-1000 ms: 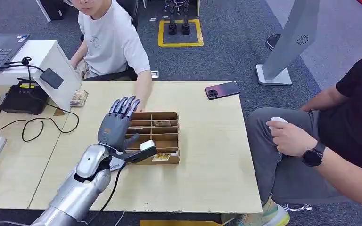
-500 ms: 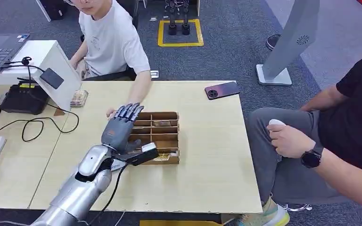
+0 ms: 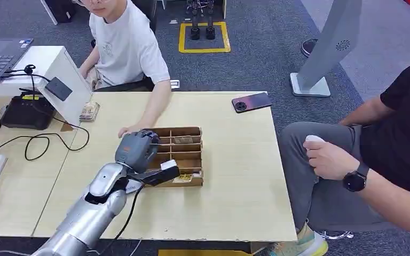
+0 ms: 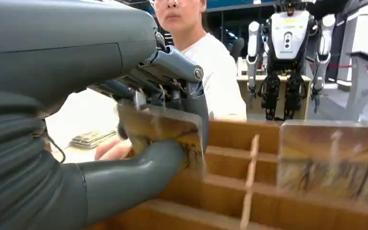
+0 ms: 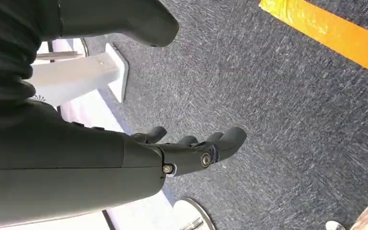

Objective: Pass the card to the sensor for recognition and then transmit it.

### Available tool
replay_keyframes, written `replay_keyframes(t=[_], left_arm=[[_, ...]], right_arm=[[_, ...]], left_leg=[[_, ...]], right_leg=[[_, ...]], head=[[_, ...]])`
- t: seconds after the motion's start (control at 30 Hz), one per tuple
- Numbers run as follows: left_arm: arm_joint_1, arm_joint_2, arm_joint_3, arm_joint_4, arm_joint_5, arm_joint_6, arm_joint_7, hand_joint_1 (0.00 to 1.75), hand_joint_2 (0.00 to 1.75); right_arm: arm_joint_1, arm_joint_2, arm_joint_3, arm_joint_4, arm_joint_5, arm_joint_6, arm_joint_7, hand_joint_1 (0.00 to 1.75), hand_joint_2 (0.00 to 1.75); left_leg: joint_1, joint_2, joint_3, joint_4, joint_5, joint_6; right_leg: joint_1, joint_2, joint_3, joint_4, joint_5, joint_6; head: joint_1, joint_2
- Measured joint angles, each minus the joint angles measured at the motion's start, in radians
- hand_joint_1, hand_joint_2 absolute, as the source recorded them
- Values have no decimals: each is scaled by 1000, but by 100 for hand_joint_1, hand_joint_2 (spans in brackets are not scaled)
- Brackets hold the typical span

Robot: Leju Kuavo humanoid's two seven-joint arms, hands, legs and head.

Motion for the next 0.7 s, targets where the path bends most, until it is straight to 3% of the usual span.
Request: replay_keyframes(t=[0.5, 0.6, 0.7], left_arm=[[0, 4, 0, 0, 16, 0, -3, 175, 175], [-1, 14, 0, -14, 91, -5, -40, 175, 175], [-18, 57, 5, -124, 215, -55, -76, 175, 175]], right_arm=[[0, 0, -1, 0, 1, 0, 0, 0, 175], [1, 0, -2, 0, 0, -2, -3, 0, 175], [8, -3, -6, 0, -10, -5, -16, 0, 175]], left_leg=[[0, 0, 0, 0, 0, 0], [0, 0, 0, 0, 0, 0], [0, 0, 0, 0, 0, 0]], right_leg=[[0, 0, 0, 0, 0, 0], [0, 0, 0, 0, 0, 0], [0, 0, -1, 0, 0, 0]], head=[[0, 0], [0, 0], [0, 0]])
